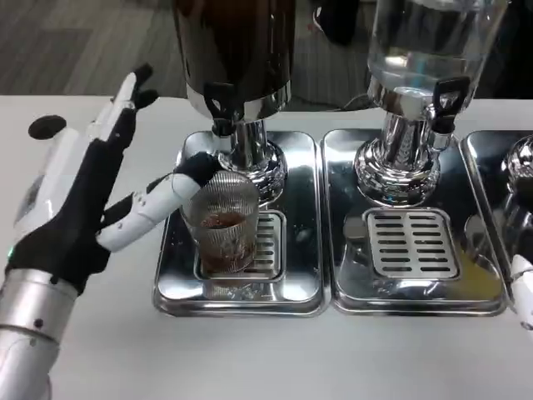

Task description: Grasp the cup under the faucet to collect the drink, then remove the cup.

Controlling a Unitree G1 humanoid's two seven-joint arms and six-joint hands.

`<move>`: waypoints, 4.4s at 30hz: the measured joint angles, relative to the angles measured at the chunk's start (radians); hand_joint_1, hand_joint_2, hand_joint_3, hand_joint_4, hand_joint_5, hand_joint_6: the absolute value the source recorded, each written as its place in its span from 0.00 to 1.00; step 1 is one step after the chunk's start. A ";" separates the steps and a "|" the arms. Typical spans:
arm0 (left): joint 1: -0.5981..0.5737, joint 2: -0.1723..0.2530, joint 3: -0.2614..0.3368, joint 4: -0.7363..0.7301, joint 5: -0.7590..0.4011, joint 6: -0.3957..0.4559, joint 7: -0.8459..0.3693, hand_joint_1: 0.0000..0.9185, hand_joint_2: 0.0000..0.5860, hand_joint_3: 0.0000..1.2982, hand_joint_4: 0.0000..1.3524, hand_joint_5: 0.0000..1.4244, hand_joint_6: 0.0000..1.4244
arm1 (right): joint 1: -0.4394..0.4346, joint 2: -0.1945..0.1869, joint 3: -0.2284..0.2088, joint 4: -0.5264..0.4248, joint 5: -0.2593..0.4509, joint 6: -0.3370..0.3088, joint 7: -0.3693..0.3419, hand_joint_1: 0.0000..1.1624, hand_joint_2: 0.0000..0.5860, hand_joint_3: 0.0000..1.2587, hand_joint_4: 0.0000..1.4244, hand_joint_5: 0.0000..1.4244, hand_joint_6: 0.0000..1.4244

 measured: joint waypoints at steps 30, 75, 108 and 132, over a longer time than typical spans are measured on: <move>0.439 0.254 0.432 0.293 -0.073 -0.628 -0.057 0.00 0.00 0.00 0.00 0.00 0.00 | -0.076 0.003 0.087 0.171 -0.082 -0.003 -0.016 0.67 0.50 0.21 0.23 0.23 0.28; 0.441 0.279 0.459 0.388 -0.155 -0.700 -0.103 0.00 0.00 0.00 0.00 0.00 0.00 | -0.672 -0.031 0.265 0.909 0.098 0.013 0.115 0.75 0.29 0.07 0.13 0.16 0.16; 0.565 0.261 0.569 0.365 -0.209 -0.721 -0.118 0.00 0.00 0.00 0.00 0.00 0.00 | -0.963 0.093 0.331 1.319 0.074 -0.062 0.015 0.77 0.30 0.07 0.11 0.12 0.10; 0.551 0.261 0.572 0.358 -0.226 -0.710 -0.128 0.00 0.00 0.00 0.00 0.00 0.00 | -1.070 0.125 0.305 1.506 0.090 -0.114 -0.019 0.76 0.30 0.08 0.11 0.10 0.07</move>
